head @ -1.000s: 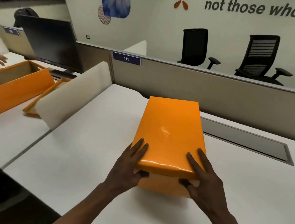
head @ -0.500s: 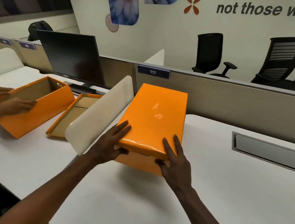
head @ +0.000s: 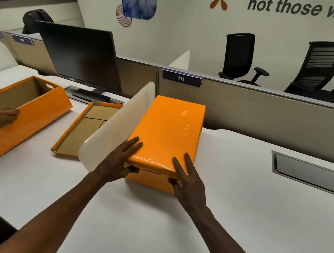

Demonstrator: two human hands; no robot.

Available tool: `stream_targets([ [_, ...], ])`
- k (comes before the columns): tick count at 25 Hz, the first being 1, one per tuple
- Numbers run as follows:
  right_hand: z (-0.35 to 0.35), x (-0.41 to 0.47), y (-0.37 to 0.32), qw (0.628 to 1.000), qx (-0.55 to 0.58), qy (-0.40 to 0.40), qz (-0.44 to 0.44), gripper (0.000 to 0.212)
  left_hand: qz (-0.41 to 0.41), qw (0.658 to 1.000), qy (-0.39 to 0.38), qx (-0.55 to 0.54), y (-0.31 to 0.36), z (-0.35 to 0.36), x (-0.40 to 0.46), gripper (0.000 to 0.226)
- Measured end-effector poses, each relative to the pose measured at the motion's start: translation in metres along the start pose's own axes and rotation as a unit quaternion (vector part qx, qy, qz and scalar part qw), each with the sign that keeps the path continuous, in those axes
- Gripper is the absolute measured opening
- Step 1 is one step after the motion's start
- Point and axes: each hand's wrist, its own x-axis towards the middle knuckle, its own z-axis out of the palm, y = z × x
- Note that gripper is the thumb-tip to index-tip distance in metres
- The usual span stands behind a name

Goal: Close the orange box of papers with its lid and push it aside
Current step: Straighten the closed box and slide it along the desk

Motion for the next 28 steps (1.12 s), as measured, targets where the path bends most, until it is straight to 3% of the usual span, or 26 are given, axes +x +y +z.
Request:
stream_targets([
  [3,0.002,-0.002,-0.002,0.994,-0.106,-0.006,0.027,0.107,-0.010,0.997,0.015,0.071,0.006,0.009,-0.002,0.105],
  [6,-0.001,0.002,-0.007,0.987,-0.157,-0.023,-0.016,0.119,0.021,0.987,0.039,0.152,0.025,0.022,-0.004,0.112],
  [9,0.004,0.006,-0.014,0.989,-0.129,-0.066,-0.012,0.104,0.084,0.980,0.038,0.176,0.051,0.040,-0.002,0.113],
  [13,0.002,0.008,-0.016,0.993,-0.104,-0.051,-0.003,0.084,0.085,0.983,0.072,0.147,0.063,0.046,0.003,0.102],
  [19,0.010,0.014,-0.029,0.988,-0.136,-0.060,-0.038,0.076,0.091,0.982,0.050,0.158,0.041,0.036,0.002,0.099],
  [28,0.011,0.013,-0.020,0.980,-0.142,-0.082,-0.111,0.083,0.069,0.986,0.047,0.141,0.038,0.039,-0.001,0.096],
])
